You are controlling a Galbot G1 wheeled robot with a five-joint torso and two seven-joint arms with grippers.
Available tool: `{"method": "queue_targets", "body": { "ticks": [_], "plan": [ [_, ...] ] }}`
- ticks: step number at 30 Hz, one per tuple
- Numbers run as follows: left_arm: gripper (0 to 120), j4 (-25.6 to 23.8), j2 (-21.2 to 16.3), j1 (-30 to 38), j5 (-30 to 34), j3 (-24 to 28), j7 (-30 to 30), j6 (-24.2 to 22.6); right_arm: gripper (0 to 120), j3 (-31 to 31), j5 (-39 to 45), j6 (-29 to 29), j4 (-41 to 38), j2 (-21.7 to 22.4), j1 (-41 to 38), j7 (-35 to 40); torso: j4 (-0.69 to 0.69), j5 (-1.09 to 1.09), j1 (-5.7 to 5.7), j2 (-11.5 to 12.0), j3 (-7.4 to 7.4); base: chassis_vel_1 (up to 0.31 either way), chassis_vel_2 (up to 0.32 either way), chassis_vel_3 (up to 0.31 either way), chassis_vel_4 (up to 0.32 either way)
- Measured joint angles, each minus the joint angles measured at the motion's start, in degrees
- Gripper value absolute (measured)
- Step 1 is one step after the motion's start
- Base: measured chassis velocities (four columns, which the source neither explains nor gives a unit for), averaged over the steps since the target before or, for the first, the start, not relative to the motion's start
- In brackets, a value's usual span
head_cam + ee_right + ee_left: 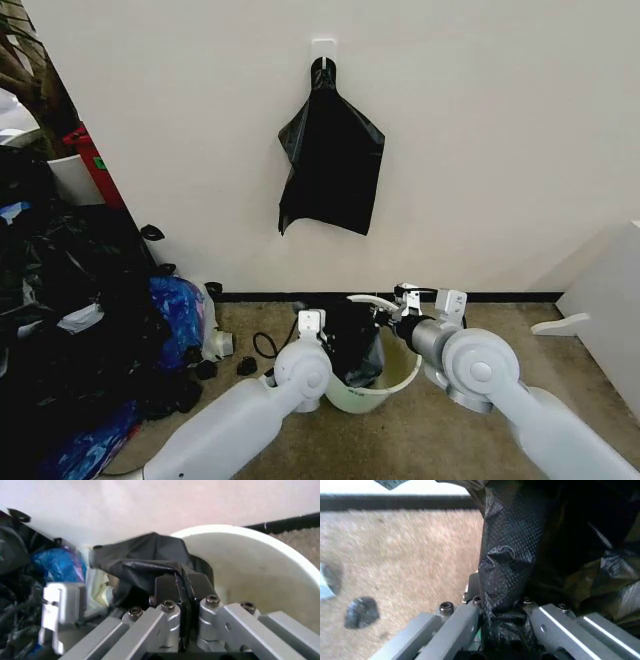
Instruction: Place the garbage bag over the trash bin.
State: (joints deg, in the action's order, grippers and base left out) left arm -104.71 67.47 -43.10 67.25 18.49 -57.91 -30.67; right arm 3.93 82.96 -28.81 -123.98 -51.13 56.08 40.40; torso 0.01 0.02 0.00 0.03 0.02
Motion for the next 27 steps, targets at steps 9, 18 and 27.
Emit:
{"method": "queue_targets", "body": {
  "ticks": [9,18,27],
  "plan": [
    [2,-6.3,-2.2,0.1,1.8,-3.7,1.0,0.2,0,1.1,-0.1,0.2,-3.3,0.5,0.0,-0.3,-0.01,-0.02,0.0,0.0,-0.02,0.0,0.0,0.0,0.0],
    [2,-8.1,-3.3,-1.0,1.1,-6.5,3.4,1.2,0,5.3,-0.1,0.2,-6.2,1.9,0.2,-0.8,-0.01,-0.02,0.0,0.0,-0.02,0.0,0.0,0.0,0.0],
    [2,-10.2,-5.8,-3.2,0.2,-9.6,7.2,3.0,0,8.1,-1.4,0.5,-5.2,2.7,1.4,-1.0,-0.01,-0.02,0.0,0.0,-0.02,0.0,0.0,0.0,0.0]
  ]
}}
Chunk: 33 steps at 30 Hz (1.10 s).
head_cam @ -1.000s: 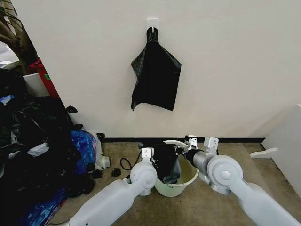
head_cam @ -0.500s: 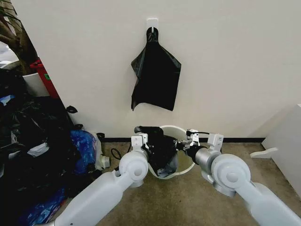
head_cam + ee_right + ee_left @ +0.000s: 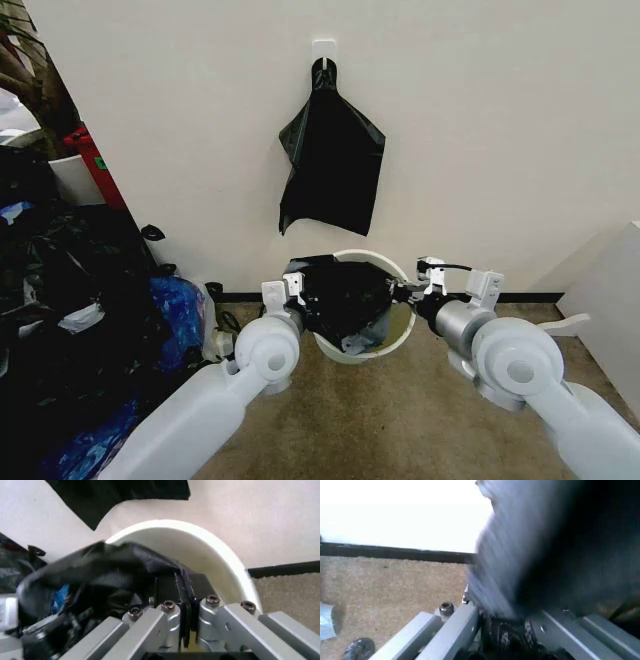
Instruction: Place the garbage bag over the trash bin.
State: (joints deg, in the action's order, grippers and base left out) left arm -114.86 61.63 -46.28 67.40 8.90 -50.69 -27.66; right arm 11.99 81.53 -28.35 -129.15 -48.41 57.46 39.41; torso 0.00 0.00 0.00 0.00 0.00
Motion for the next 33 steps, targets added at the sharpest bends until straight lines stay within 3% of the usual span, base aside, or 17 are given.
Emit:
{"method": "queue_targets", "body": {
  "ticks": [25,33],
  "plan": [
    [2,-4.8,-6.1,-8.4,-3.3,-7.8,7.3,3.1,0,1.5,2.0,0.3,5.9,1.1,-2.5,-0.5,0.0,0.0,0.0,0.0,0.0,0.0,0.0,0.0,0.0],
    [2,-5.5,-6.9,-10.1,-4.9,-9.2,10.5,6.0,0,3.0,6.0,-0.6,10.2,1.5,-1.8,-7.2,0.0,0.0,0.0,0.0,0.0,0.0,0.0,0.0,0.0]
  ]
}}
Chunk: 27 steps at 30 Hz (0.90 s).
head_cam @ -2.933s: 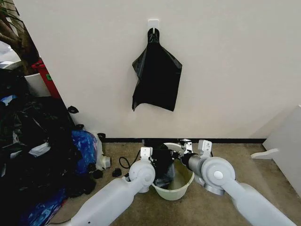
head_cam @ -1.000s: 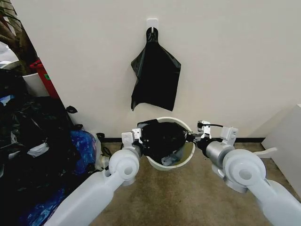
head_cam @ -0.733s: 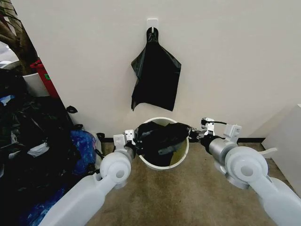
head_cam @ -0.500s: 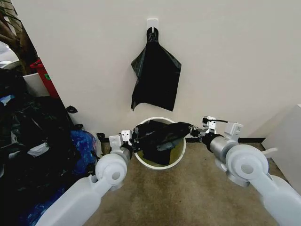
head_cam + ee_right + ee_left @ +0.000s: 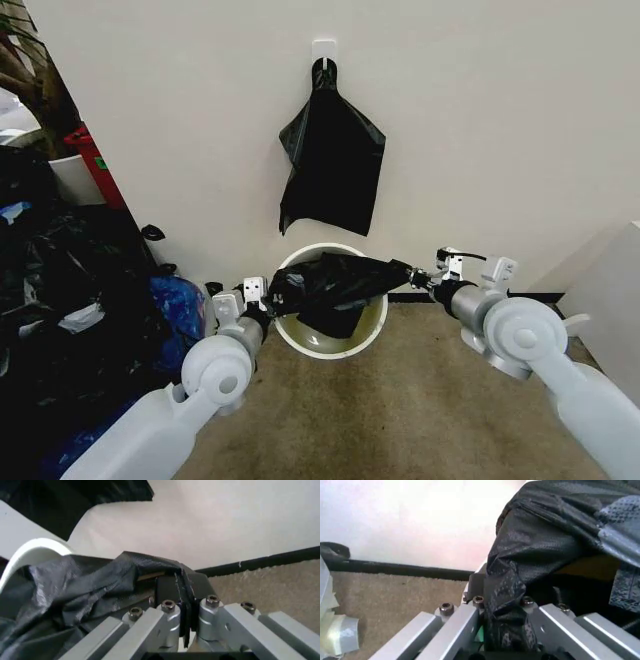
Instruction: Place the garbage bag over the trash bin.
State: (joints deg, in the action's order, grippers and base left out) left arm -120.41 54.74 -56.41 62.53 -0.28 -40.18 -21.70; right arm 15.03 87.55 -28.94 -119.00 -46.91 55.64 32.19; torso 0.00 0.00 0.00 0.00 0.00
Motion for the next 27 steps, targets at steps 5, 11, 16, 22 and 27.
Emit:
{"method": "queue_targets", "body": {
  "ticks": [5,11,16,22,27],
  "plan": [
    [2,-0.3,0.2,-0.4,0.1,-0.3,0.8,0.5,0,-0.1,-0.7,-0.7,1.3,0.2,0.7,-2.8,0.01,-0.01,0.0,0.0,0.0,0.0,0.0,0.0,0.0],
    [2,-0.3,0.0,-0.4,0.3,-0.6,1.1,0.6,1,-0.1,-2.6,-0.7,1.1,0.1,0.7,-3.5,0.0,0.01,0.0,0.0,0.0,0.0,0.0,0.0,0.0],
    [2,0.4,0.1,-0.5,0.3,-0.9,1.1,0.3,19,0.3,-3.8,-0.4,-1.9,1.4,0.6,-3.1,0.0,-0.01,0.0,0.0,0.0,0.0,0.0,0.0,0.0],
    [2,1.7,0.8,-0.5,0.4,-1.0,0.1,-0.3,41,0.5,-3.9,-0.2,-6.3,2.7,1.1,-0.8,0.0,-0.01,0.0,0.0,0.0,0.0,0.0,0.0,0.0],
    [2,2.2,1.2,-0.4,0.7,-1.2,-0.7,-0.5,57,1.2,-3.3,0.1,-9.4,3.0,1.7,1.8,0.0,0.0,0.0,0.0,0.0,0.0,0.0,0.0,0.0]
  ]
}}
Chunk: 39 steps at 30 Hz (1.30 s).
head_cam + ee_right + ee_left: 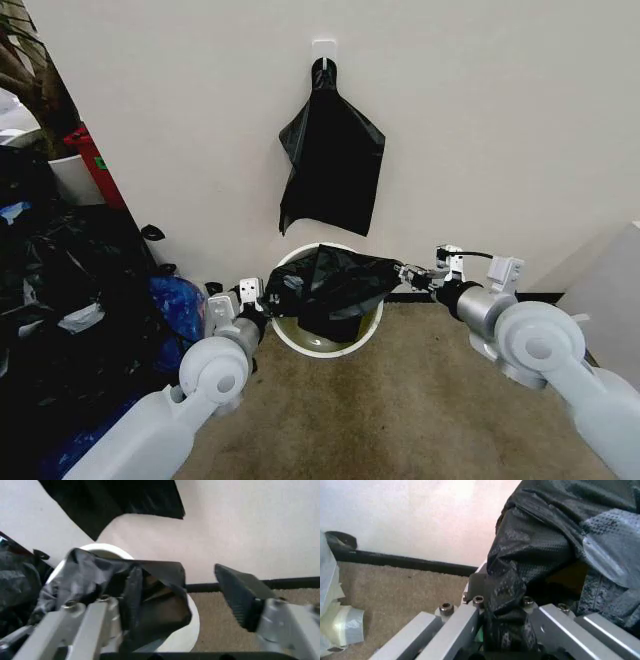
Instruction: Place the garbage bag over the trash bin.
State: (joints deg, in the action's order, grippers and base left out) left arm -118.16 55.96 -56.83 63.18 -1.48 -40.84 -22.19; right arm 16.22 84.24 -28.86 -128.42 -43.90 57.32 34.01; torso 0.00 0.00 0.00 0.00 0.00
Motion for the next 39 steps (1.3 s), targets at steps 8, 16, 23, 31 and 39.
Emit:
{"method": "queue_targets", "body": {
  "ticks": [8,16,23,31,39],
  "plan": [
    [2,0.5,0.6,1.0,0.1,1.0,-1.6,0.9,89,-1.1,2.9,2.3,-7.7,-0.2,0.5,5.8,0.0,-0.01,0.0,0.0,0.0,0.0,0.0,0.0,0.0],
    [2,0.7,1.4,3.3,-1.5,2.3,-1.6,3.0,100,-4.1,18.5,10.9,-12.3,-3.4,-1.6,19.5,0.0,0.0,0.0,0.0,0.0,0.0,0.0,0.0,0.0],
    [2,2.3,1.7,4.4,-10.3,3.3,2.8,7.6,100,-4.5,26.2,15.1,-12.1,-4.8,-4.3,24.5,-0.01,0.0,0.0,0.0,0.0,0.0,0.0,0.0,0.0],
    [2,2.6,1.8,5.0,-17.4,4.1,7.0,11.8,100,-4.9,29.6,19.0,-8.5,-6.6,-8.7,29.4,0.0,0.0,0.0,0.0,0.0,0.0,0.0,0.0,0.0],
    [2,3.0,1.7,5.5,-20.3,4.3,8.9,13.2,100,-4.9,30.8,20.1,-7.6,-7.2,-9.4,30.8,0.0,0.0,0.0,0.0,0.0,0.0,0.0,0.0,0.0]
  ]
}}
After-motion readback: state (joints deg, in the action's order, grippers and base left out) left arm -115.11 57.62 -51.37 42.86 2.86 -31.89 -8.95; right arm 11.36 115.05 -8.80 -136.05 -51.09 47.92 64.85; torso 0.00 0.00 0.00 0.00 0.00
